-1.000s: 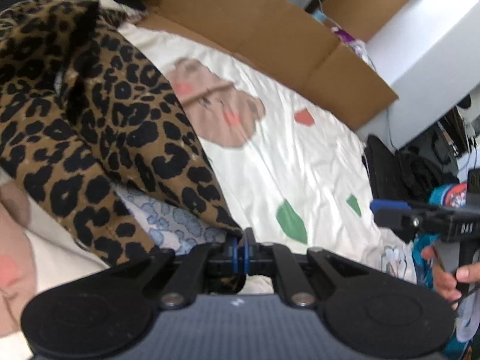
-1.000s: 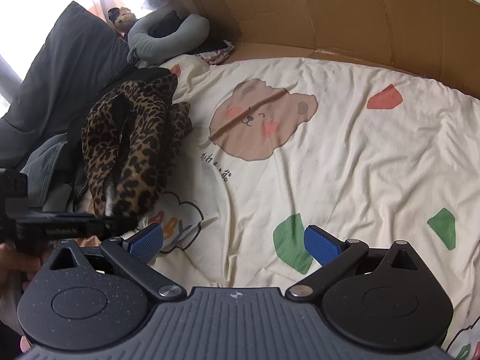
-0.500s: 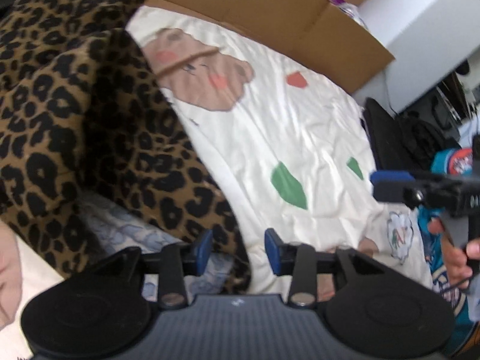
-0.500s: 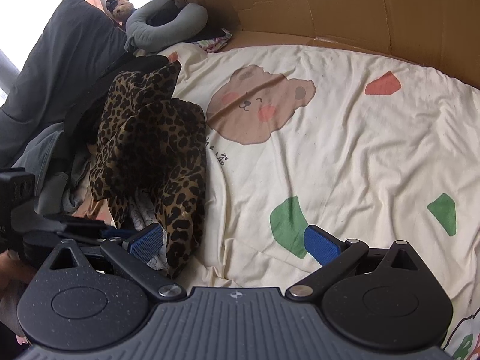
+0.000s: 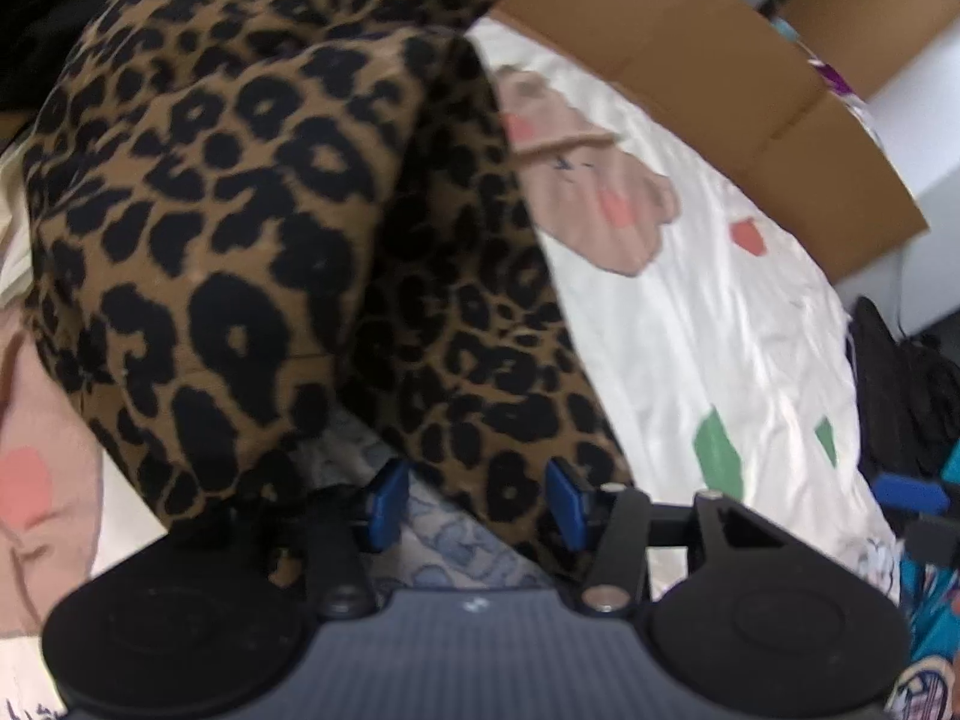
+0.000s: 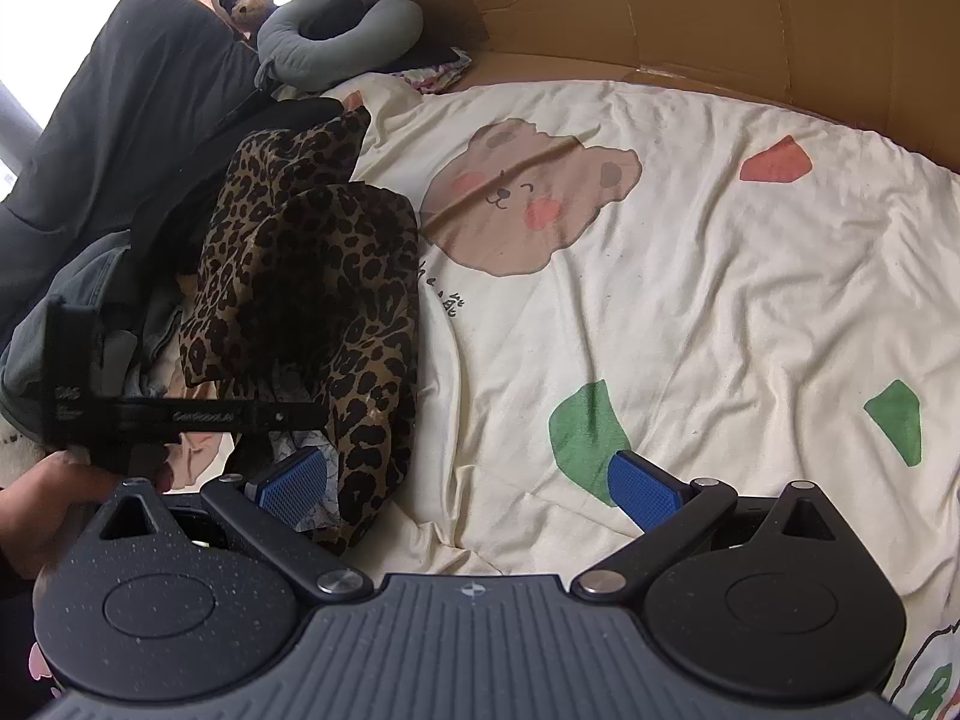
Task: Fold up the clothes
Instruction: 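Lift the garment with the left gripper while the right tool approaches it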
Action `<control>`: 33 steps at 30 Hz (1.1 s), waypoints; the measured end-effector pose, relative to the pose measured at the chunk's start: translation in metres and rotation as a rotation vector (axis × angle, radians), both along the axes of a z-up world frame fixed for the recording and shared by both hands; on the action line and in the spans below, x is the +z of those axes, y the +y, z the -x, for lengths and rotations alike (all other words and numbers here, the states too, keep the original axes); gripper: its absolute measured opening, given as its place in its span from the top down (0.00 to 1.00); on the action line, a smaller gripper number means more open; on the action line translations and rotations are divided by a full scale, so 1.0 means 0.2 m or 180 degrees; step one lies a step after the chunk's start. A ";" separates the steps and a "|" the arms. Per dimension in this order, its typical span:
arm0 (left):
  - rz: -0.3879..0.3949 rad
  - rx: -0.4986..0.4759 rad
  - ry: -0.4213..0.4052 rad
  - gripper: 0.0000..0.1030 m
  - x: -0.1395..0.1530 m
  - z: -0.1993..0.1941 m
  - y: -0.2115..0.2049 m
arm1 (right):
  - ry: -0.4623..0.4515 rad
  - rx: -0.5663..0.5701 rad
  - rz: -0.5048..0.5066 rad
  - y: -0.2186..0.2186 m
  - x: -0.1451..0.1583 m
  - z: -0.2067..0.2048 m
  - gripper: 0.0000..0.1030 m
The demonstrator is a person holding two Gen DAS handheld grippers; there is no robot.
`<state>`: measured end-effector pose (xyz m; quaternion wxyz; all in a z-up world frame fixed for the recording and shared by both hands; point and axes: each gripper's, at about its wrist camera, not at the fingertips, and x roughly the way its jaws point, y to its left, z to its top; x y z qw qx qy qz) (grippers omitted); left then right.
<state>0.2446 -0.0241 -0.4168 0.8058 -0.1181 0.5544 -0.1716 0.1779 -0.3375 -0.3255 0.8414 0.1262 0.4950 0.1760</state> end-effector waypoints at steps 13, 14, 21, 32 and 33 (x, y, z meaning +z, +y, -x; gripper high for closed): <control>0.0271 0.0260 -0.0005 0.43 -0.14 -0.03 0.04 | 0.0055 0.0002 0.0036 0.01 -0.03 0.01 0.00; 0.0263 0.0248 -0.0025 0.44 -0.13 -0.04 0.03 | 0.0058 0.0000 0.0039 0.01 -0.03 0.01 0.00; 0.0193 0.0380 -0.0075 0.89 -0.06 -0.02 0.06 | 0.0053 -0.0010 0.0038 0.00 -0.03 0.01 0.00; 0.0299 -0.0078 -0.0590 0.99 0.23 0.07 -0.06 | 0.0144 -0.0211 -0.0259 -0.05 -0.02 -0.01 0.10; 0.0313 -0.0146 -0.0636 0.99 0.25 0.08 -0.07 | 0.0164 -0.0240 -0.0310 -0.05 -0.02 -0.02 0.10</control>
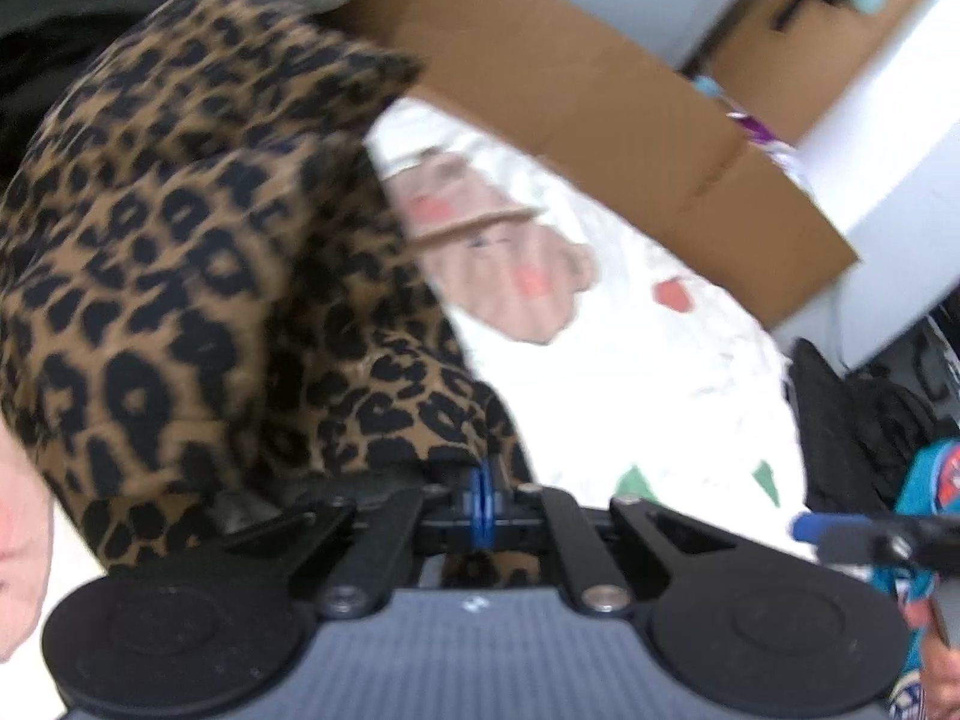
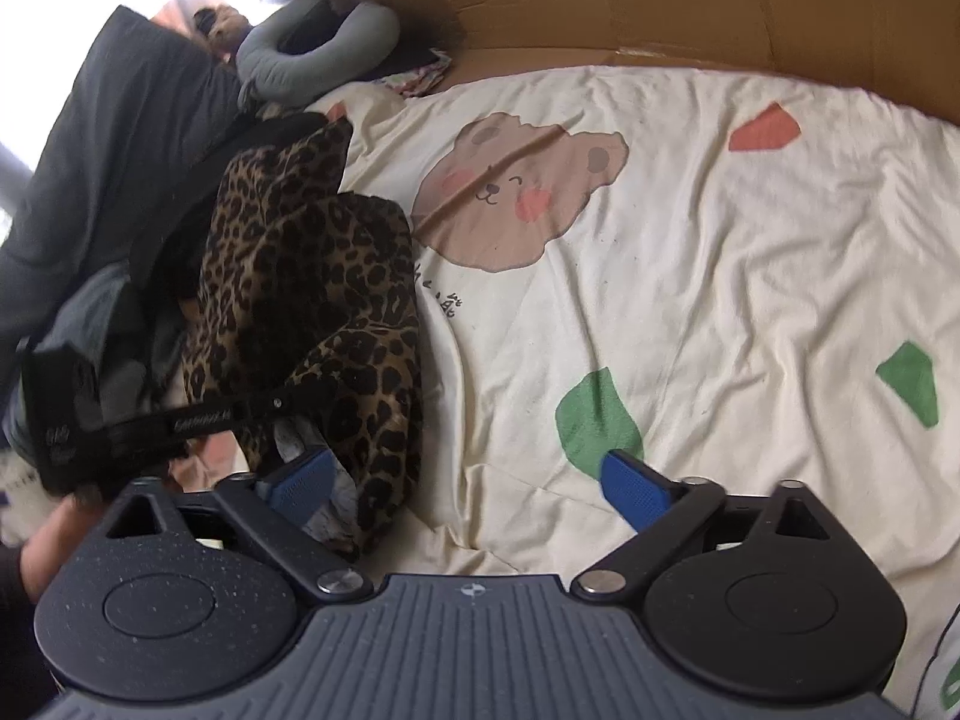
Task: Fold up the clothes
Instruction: 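Lift the garment with the left gripper while the right tool approaches it, then grasp the garment with the right gripper beside the left gripper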
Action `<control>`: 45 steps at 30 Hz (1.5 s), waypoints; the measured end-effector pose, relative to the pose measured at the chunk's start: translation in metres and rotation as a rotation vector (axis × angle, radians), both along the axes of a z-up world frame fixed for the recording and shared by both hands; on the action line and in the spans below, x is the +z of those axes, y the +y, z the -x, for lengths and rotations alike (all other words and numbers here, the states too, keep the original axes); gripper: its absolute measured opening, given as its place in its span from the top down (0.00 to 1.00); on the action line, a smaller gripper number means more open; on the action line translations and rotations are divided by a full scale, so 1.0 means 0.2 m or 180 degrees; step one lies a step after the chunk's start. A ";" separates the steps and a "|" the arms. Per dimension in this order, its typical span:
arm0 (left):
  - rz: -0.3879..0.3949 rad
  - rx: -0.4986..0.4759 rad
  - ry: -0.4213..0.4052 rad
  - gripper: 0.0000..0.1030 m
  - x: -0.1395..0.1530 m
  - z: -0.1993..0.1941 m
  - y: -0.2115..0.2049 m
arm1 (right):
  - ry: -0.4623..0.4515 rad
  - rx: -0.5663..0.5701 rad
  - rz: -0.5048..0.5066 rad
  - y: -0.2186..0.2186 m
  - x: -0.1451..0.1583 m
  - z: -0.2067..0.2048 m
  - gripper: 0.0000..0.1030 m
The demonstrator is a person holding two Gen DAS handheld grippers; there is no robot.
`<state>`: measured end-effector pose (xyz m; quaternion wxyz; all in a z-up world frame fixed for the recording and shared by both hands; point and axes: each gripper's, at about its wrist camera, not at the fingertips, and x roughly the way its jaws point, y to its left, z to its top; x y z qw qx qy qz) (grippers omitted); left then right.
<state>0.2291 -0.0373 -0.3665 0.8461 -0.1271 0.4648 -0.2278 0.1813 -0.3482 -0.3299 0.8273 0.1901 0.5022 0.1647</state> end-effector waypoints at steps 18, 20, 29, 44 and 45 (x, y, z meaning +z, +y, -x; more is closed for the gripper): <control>-0.0259 -0.0915 -0.0566 0.99 0.12 0.28 -0.37 | 0.0337 -0.0209 -0.0900 -0.01 -0.06 -0.06 0.32; -0.0295 -0.0968 -0.0590 0.99 0.12 0.30 -0.39 | 0.0424 -0.0257 -0.1012 0.00 -0.08 -0.07 0.35; -0.0246 -0.1140 -0.0599 0.99 0.13 0.39 -0.45 | 0.0806 -0.0489 -0.1226 0.03 -0.20 -0.11 0.46; -0.0292 -0.1306 -0.0600 0.99 0.12 0.45 -0.48 | 0.1126 -0.0548 -0.1301 0.07 -0.31 -0.15 0.73; -0.0320 -0.1337 -0.0622 0.99 0.12 0.46 -0.49 | 0.1139 -0.0545 -0.1285 0.07 -0.32 -0.15 0.78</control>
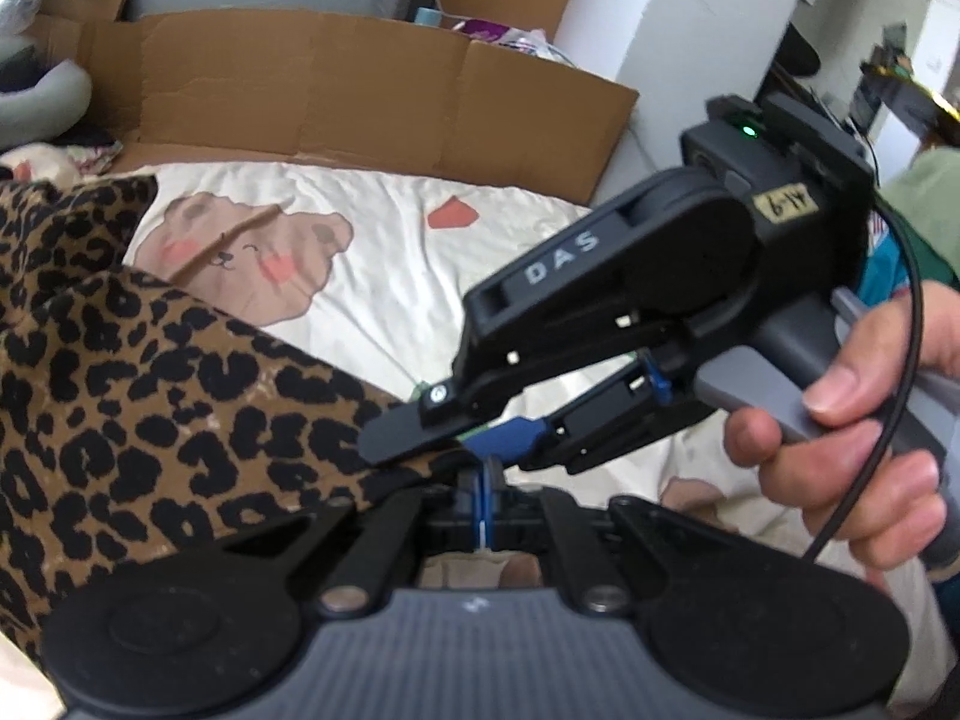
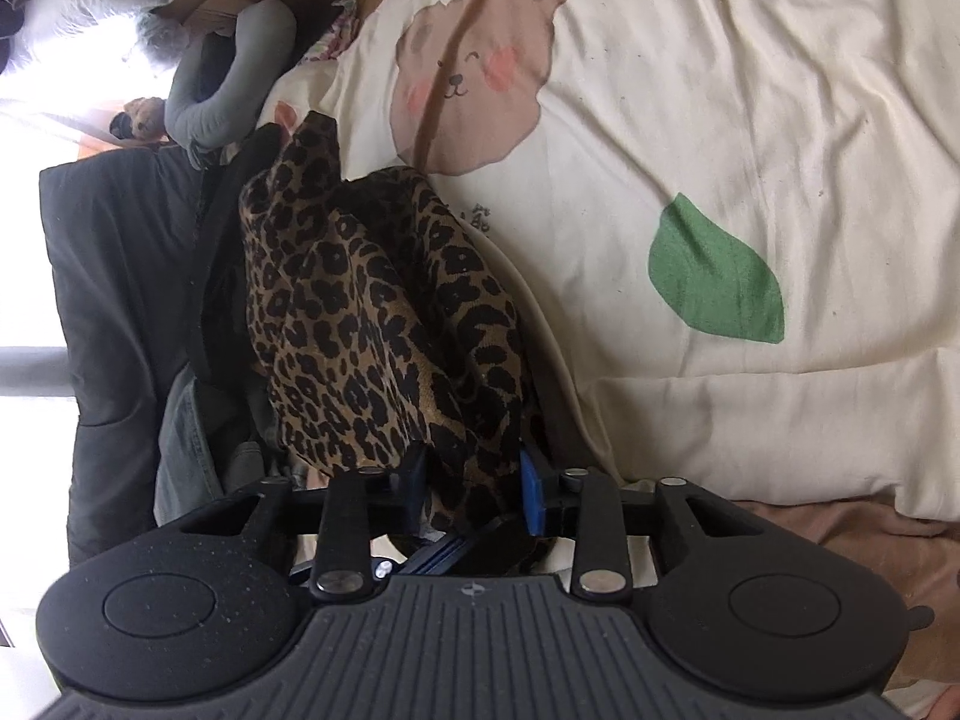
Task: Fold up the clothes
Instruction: 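Grasp the garment with the right gripper beside the left gripper, then hold the garment with both grippers and pull it onto the open sheet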
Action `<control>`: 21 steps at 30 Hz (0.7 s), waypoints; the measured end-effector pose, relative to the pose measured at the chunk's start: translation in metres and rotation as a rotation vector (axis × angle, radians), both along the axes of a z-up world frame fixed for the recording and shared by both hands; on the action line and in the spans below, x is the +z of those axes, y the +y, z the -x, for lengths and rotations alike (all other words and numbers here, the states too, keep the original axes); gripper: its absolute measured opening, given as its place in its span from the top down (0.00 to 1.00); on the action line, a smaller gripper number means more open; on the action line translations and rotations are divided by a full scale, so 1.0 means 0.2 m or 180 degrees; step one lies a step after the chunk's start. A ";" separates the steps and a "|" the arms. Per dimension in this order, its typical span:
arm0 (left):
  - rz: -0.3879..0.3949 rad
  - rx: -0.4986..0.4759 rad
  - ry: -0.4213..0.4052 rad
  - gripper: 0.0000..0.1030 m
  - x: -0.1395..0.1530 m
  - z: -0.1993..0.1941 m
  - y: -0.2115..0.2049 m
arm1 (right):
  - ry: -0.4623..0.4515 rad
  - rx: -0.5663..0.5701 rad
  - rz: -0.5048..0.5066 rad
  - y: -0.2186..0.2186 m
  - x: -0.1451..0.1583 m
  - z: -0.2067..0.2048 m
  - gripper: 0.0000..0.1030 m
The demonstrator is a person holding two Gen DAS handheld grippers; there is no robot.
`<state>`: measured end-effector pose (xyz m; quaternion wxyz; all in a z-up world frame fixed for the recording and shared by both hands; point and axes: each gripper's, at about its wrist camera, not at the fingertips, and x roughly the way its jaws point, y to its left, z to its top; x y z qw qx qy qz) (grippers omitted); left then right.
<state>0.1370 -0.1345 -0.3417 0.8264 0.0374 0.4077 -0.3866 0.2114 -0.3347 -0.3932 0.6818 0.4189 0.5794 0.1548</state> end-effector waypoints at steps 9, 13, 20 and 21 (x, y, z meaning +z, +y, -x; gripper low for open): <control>0.0102 -0.0117 0.0255 0.94 0.01 -0.03 0.08 | -0.0055 0.0015 0.0074 -0.05 -0.01 0.00 0.95; 0.0099 0.0155 0.0339 0.88 0.03 -0.10 0.20 | -0.0113 0.0002 0.0157 -0.10 0.00 0.02 0.96; -0.0003 0.0678 0.0245 0.74 0.08 -0.22 0.38 | -0.0194 -0.0108 0.0330 -0.20 0.04 0.04 0.97; -0.0021 0.0746 0.0217 0.71 0.08 -0.24 0.41 | -0.0202 -0.0131 0.0355 -0.22 0.04 0.04 0.97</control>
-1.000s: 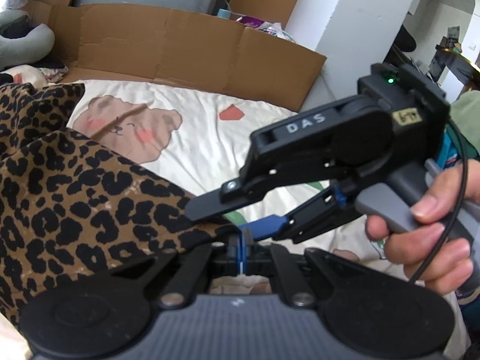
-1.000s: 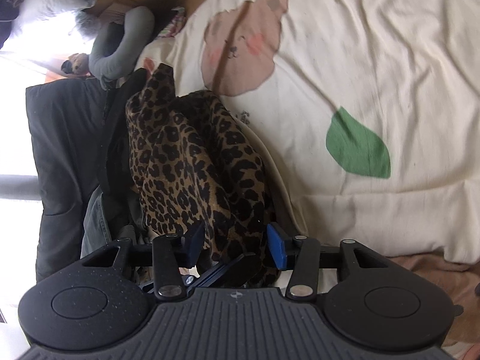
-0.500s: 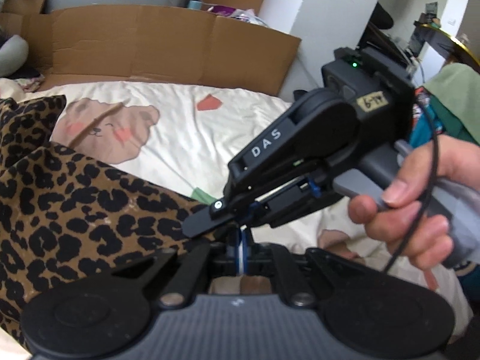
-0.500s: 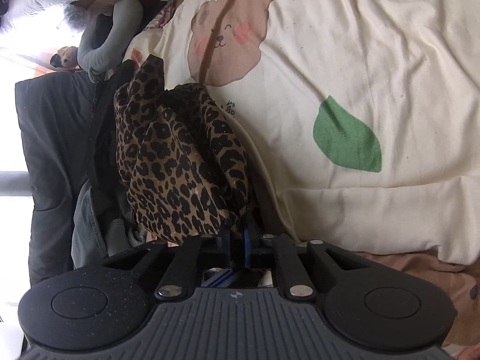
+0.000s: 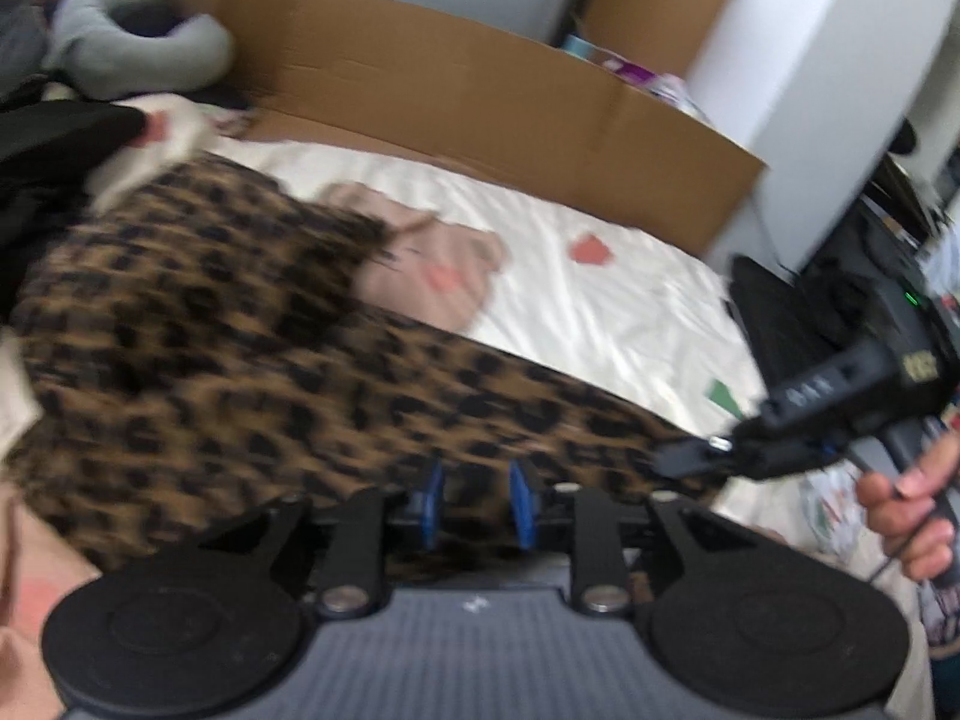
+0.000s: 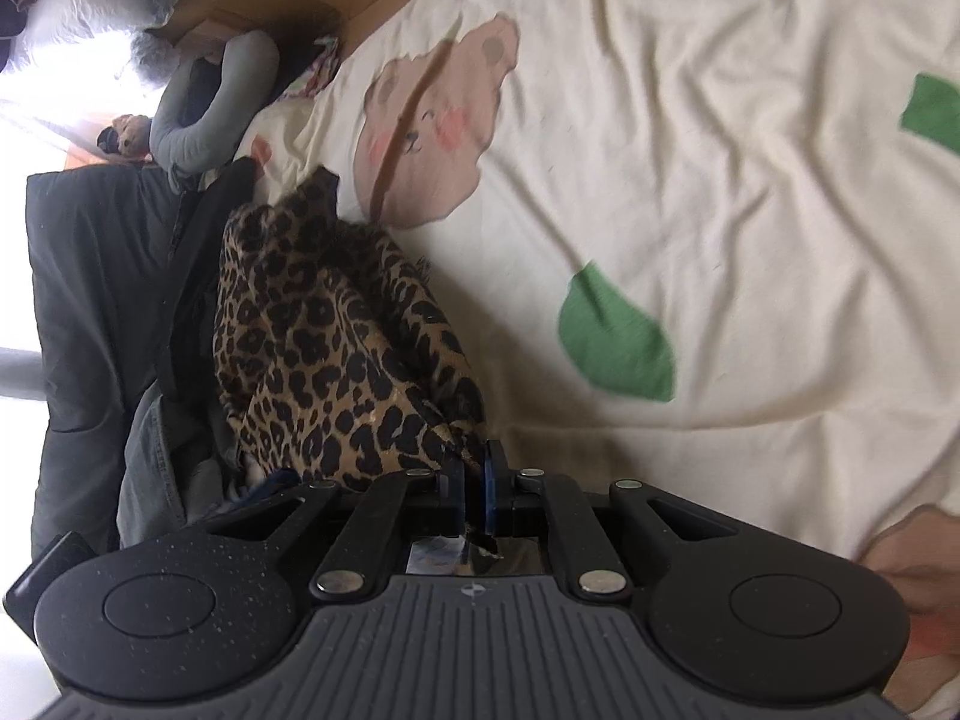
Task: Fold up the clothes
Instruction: 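Hold the garment with both grippers and pull it onto the open sheet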
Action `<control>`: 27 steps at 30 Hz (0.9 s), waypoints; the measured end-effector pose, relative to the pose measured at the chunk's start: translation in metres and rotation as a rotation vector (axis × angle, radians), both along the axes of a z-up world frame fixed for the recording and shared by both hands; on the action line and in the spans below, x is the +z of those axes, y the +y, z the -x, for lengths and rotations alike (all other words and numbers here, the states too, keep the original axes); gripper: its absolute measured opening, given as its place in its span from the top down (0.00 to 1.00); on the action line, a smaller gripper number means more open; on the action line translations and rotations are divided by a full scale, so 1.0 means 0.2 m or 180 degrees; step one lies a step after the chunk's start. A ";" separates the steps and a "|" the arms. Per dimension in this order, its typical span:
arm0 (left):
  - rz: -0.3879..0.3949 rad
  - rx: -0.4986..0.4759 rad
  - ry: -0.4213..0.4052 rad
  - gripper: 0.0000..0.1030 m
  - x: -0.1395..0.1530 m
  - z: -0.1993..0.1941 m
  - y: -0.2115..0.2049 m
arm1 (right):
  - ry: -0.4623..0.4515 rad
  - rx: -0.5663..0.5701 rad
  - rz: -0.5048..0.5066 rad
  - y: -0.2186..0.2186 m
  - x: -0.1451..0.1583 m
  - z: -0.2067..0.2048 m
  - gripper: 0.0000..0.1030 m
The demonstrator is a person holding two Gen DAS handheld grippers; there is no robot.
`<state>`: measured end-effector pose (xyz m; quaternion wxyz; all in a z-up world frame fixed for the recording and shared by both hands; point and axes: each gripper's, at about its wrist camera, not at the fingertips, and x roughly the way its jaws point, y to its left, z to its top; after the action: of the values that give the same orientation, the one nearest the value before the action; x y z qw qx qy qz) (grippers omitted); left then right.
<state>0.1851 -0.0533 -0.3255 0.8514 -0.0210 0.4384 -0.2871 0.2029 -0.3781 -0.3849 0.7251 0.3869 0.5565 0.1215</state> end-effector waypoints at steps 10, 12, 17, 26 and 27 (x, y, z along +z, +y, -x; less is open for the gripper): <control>-0.0260 0.0536 -0.0214 0.48 0.02 -0.17 0.19 | -0.0079 -0.0219 0.0212 -0.19 0.04 0.03 0.97; -0.0283 0.0581 -0.0265 0.44 0.03 -0.20 0.22 | -0.0094 -0.0281 0.0259 -0.23 0.05 0.04 0.97; -0.0319 0.0636 -0.0342 0.40 0.04 -0.29 0.27 | -0.0133 -0.0438 0.0371 -0.33 0.08 0.06 0.97; -0.0305 0.0619 -0.0406 0.31 -0.01 -0.43 0.25 | -0.0138 -0.0708 0.0607 -0.53 0.11 0.11 0.97; -0.0303 0.0609 -0.0405 0.31 -0.02 -0.45 0.24 | -0.0136 -0.0730 0.0635 -0.55 0.11 0.11 0.97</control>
<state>0.2745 -0.0044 -0.3292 0.9011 -0.0040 0.3926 -0.1841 0.1807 -0.4872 -0.3634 0.7808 0.3713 0.5023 -0.0098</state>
